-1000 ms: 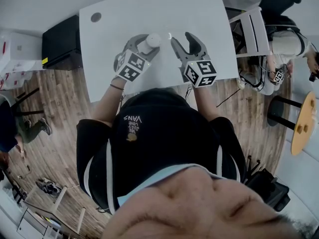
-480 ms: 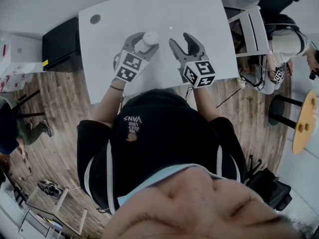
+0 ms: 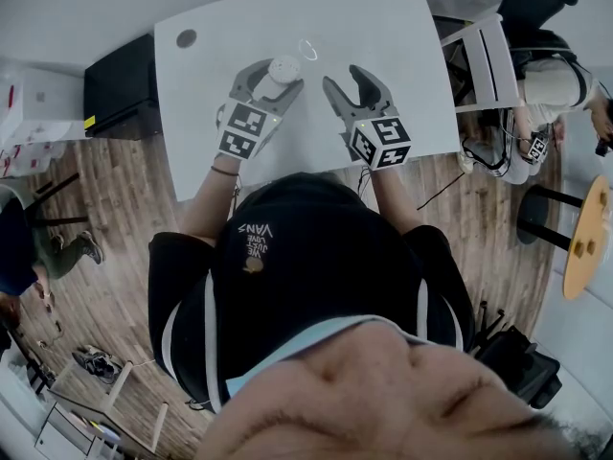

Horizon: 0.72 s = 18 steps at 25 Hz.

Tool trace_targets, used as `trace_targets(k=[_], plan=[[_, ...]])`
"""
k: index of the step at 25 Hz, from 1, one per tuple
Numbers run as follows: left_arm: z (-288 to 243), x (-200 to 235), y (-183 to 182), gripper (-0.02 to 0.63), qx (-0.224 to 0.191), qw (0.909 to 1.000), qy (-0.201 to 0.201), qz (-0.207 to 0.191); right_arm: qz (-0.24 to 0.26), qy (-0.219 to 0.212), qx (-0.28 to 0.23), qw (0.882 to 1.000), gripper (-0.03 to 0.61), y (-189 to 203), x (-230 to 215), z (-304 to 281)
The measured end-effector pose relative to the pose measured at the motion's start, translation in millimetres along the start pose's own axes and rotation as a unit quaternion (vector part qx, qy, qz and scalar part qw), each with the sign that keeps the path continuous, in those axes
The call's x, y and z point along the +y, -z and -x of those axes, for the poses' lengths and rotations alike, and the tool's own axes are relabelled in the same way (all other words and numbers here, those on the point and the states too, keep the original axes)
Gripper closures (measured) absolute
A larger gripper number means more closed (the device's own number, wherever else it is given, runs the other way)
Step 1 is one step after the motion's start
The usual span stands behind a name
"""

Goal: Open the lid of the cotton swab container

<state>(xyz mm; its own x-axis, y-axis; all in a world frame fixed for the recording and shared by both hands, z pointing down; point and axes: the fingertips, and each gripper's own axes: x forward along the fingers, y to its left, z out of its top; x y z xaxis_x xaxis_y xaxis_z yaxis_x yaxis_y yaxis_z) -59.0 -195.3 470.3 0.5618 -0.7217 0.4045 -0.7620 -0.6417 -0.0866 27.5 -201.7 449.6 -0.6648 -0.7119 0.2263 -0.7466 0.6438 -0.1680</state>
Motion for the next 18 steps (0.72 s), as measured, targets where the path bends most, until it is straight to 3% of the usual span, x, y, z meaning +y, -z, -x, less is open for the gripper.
trace_targets(k=[4, 18], plan=[[2.9, 5.3, -2.1, 0.354, -0.006, 0.9999, -0.006, 0.006, 0.010, 0.004, 0.005, 1.000, 0.338, 1.7, 0.9, -1.5], [9.0, 15.3, -4.4, 0.354, -0.014, 0.9995, -0.017, 0.024, 0.036, 0.002, 0.028, 0.999, 0.473, 10.3, 3.7, -5.8]])
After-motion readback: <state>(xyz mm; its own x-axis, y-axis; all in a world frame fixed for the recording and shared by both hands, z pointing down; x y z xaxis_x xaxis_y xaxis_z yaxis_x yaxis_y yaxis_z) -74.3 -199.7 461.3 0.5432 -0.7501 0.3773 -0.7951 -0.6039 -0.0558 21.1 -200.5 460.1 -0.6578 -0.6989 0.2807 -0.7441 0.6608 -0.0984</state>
